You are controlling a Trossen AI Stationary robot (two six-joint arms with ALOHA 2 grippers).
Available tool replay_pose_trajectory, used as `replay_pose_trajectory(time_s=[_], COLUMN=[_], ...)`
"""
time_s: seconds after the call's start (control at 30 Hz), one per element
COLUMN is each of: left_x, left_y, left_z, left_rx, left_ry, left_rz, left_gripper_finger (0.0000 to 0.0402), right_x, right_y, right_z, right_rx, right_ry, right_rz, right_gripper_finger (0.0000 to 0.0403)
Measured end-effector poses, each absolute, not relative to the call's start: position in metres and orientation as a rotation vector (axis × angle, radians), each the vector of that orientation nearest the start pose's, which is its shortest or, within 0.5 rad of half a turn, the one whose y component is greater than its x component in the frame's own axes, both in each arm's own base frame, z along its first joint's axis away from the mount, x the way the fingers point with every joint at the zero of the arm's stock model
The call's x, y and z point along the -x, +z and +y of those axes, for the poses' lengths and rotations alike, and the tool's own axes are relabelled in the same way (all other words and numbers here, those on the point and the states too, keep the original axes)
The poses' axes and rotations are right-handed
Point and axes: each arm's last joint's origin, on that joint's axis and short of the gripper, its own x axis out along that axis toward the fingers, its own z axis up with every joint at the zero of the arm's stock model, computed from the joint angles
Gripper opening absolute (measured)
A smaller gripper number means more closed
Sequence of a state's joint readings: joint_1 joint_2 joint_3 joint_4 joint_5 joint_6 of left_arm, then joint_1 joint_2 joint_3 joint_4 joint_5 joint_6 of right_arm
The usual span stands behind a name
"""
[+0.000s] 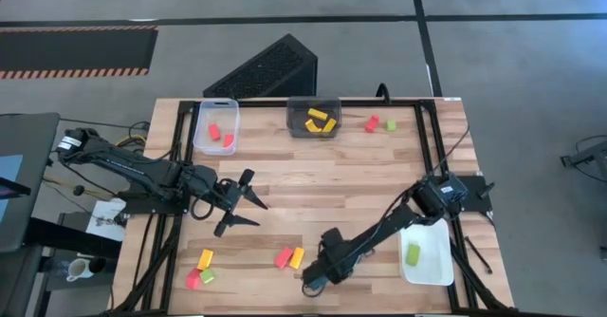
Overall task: Sort & place blocks by color
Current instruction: Put the green block into the white bin
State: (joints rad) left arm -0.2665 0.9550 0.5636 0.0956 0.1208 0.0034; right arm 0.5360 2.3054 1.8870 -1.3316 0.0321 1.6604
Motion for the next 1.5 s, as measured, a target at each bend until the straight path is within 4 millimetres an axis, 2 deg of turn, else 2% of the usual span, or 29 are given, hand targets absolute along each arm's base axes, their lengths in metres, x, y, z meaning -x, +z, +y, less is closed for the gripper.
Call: replay_pose_trajectory(time_s=[0.17, 0.27, 0.37, 0.53, 0.67, 0.77, 0.87, 1.13, 1.27, 1.4, 1.5], left_x=[-0.201, -0.201, -0.201, -0.201, -0.201, -0.201, -0.201, -0.201, -0.201, -0.201, -0.201], left_y=[0.253, 0.253, 0.253, 0.253, 0.253, 0.253, 0.253, 0.253, 0.253, 0.253, 0.253], left_z=[-0.058, -0.058, -0.058, -0.059, -0.059, -0.059, -0.059, -0.059, -0.059, -0.059, -0.059], left_rx=[-0.013, -0.011, -0.004, 0.0, 0.001, 0.001, 0.001, 0.001, -0.004, -0.005, -0.006], left_ry=[-0.382, -0.382, -0.381, -0.381, -0.381, -0.381, -0.381, -0.382, -0.382, -0.383, -0.383], left_rz=[0.298, 0.298, 0.3, 0.3, 0.3, 0.301, 0.3, 0.302, 0.301, 0.299, 0.3], left_gripper_finger=[0.0203, 0.0203, 0.0203, 0.0203, 0.0203, 0.0203, 0.0203, 0.0203, 0.0203, 0.0203, 0.0203], right_x=[-0.366, -0.363, -0.362, -0.363, -0.361, -0.362, -0.367, -0.365, -0.365, -0.365, -0.364], right_y=[0.192, 0.202, 0.209, 0.2, 0.184, 0.176, 0.166, 0.147, 0.146, 0.146, 0.147], right_z=[0.21, 0.206, 0.205, 0.204, 0.202, 0.199, 0.196, 0.191, 0.193, 0.194, 0.193], right_rx=[-0.711, -0.713, -0.725, -0.717, -0.727, -0.74, -0.779, -0.804, -0.814, -0.815, -0.801], right_ry=[-0.923, -0.927, -0.917, -0.918, -0.933, -0.931, -0.893, -0.91, -0.9, -0.9, -0.895], right_rz=[1.392, 1.383, 1.377, 1.4, 1.426, 1.418, 1.388, 1.372, 1.365, 1.365, 1.375], right_gripper_finger=[0.0119, 0.0125, 0.0151, 0.0233, 0.0294, 0.0322, 0.0333, 0.0318, 0.0295, 0.0249, 0.0192])
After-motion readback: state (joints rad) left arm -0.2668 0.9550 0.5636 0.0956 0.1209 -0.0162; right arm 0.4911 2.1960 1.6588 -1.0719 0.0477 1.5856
